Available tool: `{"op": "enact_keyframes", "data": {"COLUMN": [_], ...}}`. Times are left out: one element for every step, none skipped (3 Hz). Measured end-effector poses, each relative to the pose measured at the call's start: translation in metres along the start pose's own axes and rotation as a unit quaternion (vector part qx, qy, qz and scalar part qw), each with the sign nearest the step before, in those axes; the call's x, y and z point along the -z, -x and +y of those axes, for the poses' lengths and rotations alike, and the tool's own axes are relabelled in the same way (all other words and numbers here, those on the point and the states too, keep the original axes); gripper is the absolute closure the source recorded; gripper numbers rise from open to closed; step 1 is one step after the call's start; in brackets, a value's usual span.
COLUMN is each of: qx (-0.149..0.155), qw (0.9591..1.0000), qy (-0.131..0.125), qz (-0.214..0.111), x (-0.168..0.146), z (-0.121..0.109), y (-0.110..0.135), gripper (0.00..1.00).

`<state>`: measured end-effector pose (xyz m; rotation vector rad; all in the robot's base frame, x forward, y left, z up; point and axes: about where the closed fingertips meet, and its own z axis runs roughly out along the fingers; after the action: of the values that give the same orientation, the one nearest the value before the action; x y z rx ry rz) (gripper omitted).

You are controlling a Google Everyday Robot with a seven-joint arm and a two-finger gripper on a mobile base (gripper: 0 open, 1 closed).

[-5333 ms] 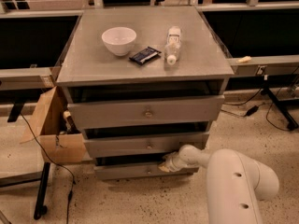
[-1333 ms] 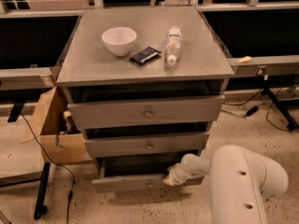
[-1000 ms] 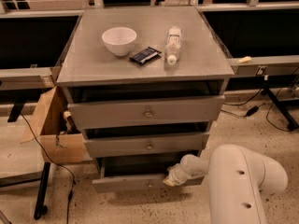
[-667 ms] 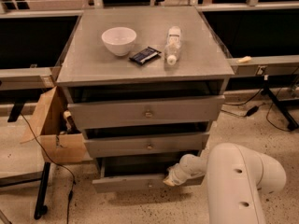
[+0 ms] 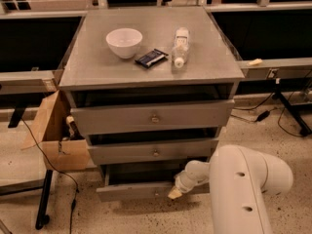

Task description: Open bottom drawer

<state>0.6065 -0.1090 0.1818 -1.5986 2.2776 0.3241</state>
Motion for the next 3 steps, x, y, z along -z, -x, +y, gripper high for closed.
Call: {"op": "enact_keyframes", "data": {"qx": [0.036,0.083,0.107], "qw": [0.9983,0.9905,0.9826], "qy": [0.006,0.018,0.024], "qz": [0.046,0.109,0.150], "x": [0.001,0.004,0.008], "z": [0.013,0.028,0.033], "y": [-0.013,-0.031,-0.043], "gripper": [0.00,0.00,0.18]}}
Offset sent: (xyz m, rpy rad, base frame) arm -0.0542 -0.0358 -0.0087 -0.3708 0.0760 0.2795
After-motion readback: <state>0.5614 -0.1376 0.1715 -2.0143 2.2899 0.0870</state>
